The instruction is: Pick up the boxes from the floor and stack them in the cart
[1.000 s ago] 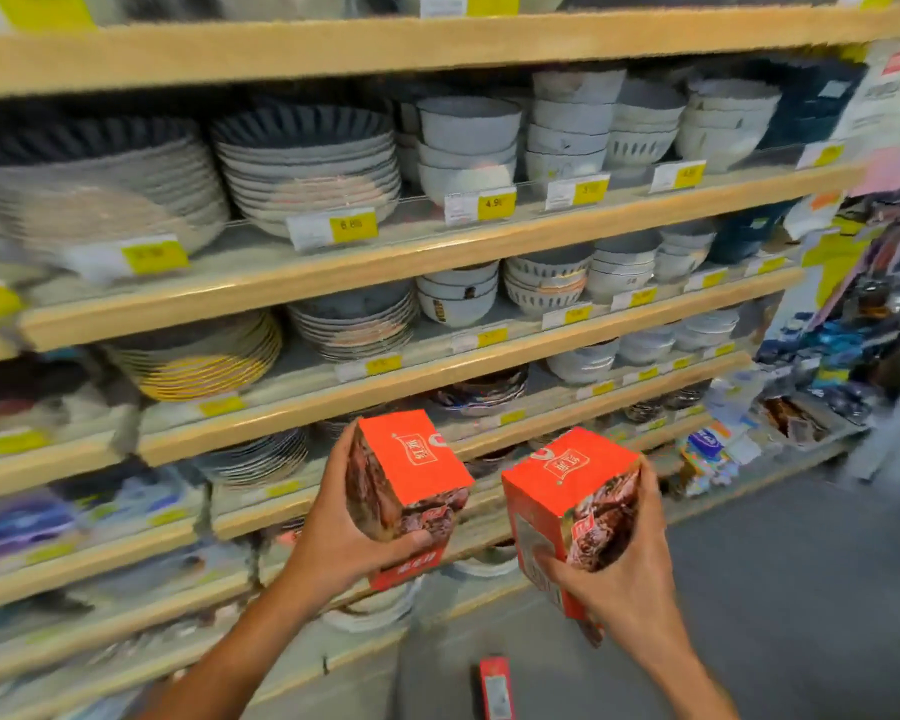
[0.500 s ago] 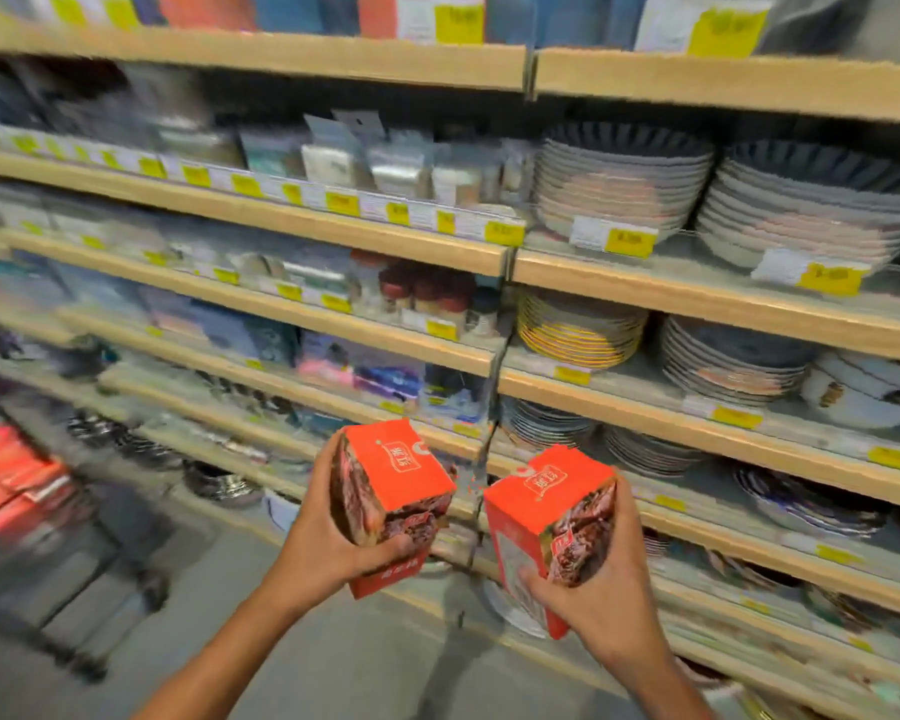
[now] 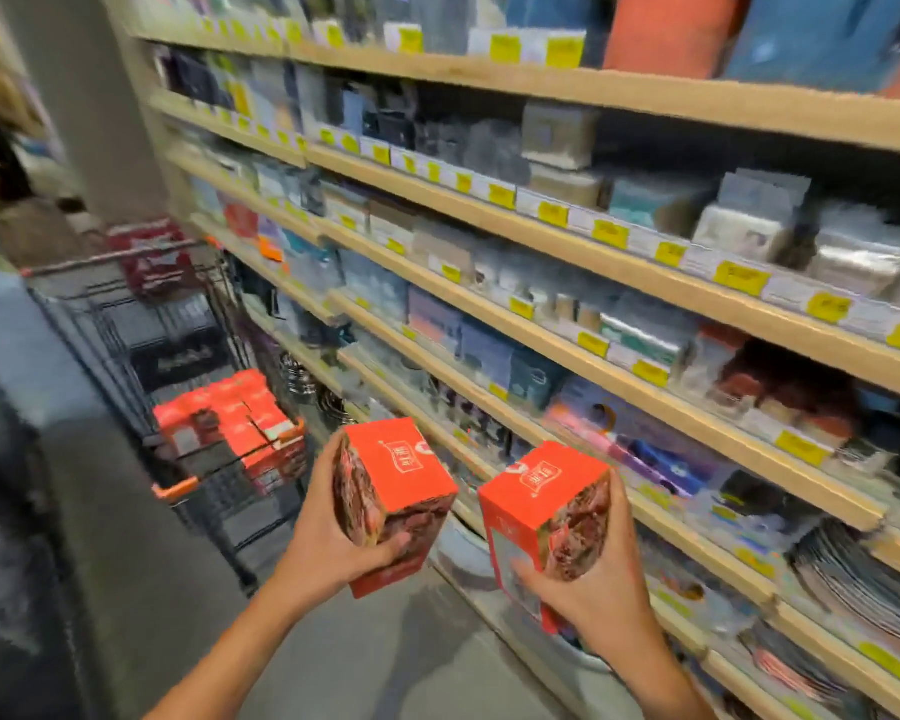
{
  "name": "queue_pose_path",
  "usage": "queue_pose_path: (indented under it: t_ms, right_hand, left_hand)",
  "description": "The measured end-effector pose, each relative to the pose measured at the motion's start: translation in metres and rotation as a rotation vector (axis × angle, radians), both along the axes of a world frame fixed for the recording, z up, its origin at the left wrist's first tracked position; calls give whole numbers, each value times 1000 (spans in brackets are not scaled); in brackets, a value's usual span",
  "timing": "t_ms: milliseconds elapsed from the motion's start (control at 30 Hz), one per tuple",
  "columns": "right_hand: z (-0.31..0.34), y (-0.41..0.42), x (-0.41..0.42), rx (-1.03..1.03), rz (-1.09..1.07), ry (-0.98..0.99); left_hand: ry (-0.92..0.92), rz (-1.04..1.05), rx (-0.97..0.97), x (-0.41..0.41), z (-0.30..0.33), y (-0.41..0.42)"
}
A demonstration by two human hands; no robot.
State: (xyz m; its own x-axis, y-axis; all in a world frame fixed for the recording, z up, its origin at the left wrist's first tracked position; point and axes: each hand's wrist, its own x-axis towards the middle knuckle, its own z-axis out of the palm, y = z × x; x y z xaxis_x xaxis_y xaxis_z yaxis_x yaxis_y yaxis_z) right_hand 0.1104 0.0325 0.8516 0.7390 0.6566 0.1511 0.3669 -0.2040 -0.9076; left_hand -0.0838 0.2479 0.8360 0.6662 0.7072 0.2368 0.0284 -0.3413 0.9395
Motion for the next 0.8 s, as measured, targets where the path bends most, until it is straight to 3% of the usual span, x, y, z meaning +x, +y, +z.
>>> queue_pose_path:
  t_ms: [400,800]
  right_hand:
    - [-15,203,-41,4,452,-4]
    - [-14,394,-4,21,716,13]
  left_hand:
    - [-17,414,-40,-110,-10,106]
    - [21,632,-26,-106,3,222]
